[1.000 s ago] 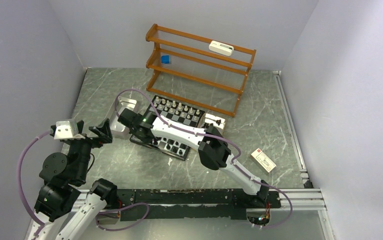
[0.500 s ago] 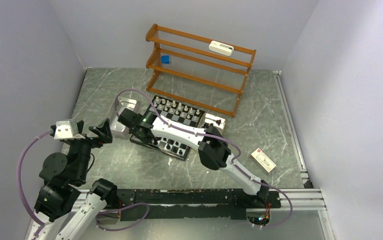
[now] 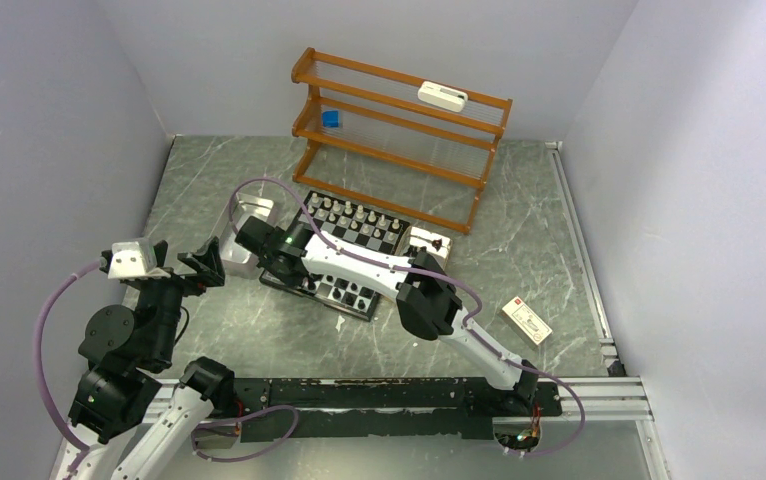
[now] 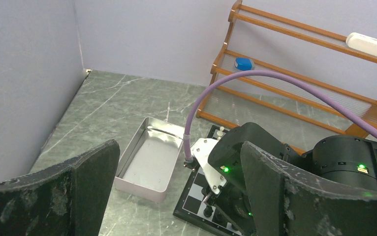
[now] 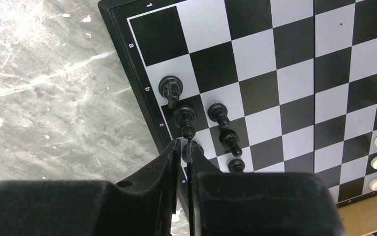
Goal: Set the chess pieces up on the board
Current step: Place the chess piece on the chessboard.
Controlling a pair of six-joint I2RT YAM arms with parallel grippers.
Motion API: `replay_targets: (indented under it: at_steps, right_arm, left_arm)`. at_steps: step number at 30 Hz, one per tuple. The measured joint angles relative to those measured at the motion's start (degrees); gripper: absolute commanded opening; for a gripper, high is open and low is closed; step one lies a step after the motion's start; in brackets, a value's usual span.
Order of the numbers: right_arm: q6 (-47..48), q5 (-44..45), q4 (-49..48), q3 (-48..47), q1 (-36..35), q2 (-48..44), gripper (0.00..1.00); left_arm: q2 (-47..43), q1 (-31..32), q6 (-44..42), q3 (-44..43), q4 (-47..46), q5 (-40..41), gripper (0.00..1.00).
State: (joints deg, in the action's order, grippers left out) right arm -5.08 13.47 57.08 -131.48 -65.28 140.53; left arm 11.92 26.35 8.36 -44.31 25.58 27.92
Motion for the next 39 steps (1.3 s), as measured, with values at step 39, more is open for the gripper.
replay_targets:
  at_steps: [39]
  right_arm:
    - [-2.0,1.9,-4.7,2.9,0.0,-2.8,0.26]
  left_arm:
    - [0.0,0.0,0.0,0.0,0.0,0.0,0.97]
